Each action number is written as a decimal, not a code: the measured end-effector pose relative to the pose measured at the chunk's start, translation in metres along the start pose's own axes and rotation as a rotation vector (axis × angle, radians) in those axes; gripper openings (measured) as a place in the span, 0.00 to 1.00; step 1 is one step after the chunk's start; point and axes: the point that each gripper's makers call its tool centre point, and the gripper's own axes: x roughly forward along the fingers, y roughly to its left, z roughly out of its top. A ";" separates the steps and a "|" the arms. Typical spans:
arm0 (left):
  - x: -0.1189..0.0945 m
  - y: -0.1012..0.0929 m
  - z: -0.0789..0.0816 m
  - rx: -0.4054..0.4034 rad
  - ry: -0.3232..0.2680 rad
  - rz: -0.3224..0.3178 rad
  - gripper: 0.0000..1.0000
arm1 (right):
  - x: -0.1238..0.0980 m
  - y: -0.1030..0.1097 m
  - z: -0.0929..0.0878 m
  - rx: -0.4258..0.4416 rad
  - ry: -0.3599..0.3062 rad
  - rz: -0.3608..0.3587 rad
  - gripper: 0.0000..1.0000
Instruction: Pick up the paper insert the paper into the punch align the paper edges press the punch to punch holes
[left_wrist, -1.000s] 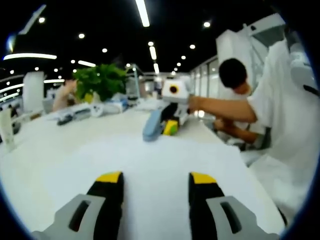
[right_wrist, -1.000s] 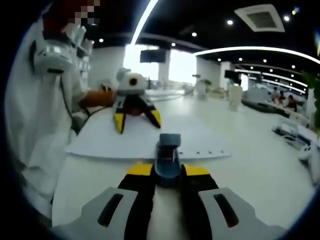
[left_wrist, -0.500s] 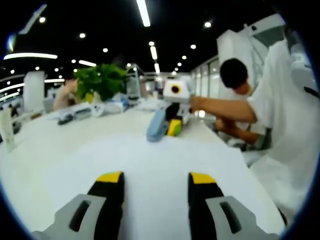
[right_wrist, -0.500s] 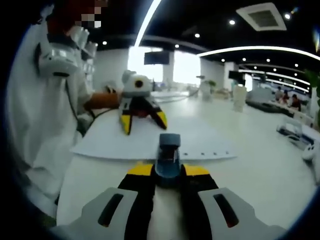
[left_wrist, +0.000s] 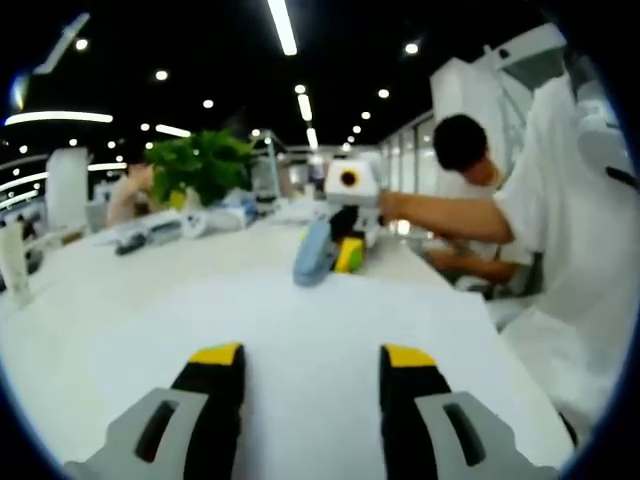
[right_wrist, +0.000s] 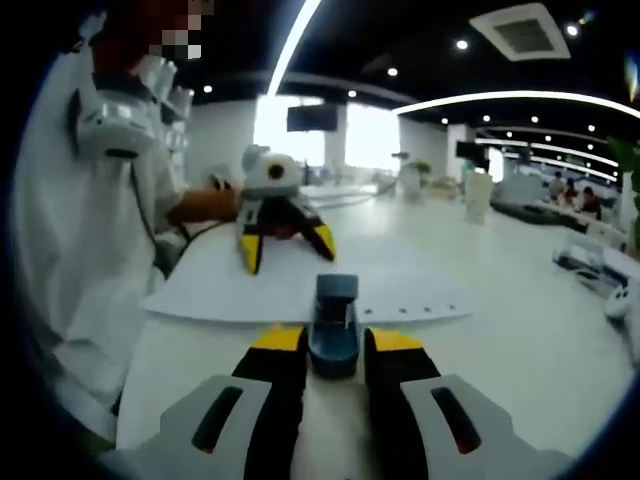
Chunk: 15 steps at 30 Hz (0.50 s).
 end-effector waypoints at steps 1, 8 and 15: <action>0.000 -0.001 0.001 0.000 -0.003 -0.002 0.62 | -0.002 0.000 0.001 0.004 -0.005 -0.005 0.28; -0.007 -0.002 0.018 -0.059 -0.094 -0.029 0.61 | -0.020 0.005 0.003 0.029 -0.024 -0.072 0.32; -0.001 -0.002 0.038 0.004 -0.080 -0.048 0.61 | -0.044 0.006 0.008 0.065 -0.063 -0.226 0.35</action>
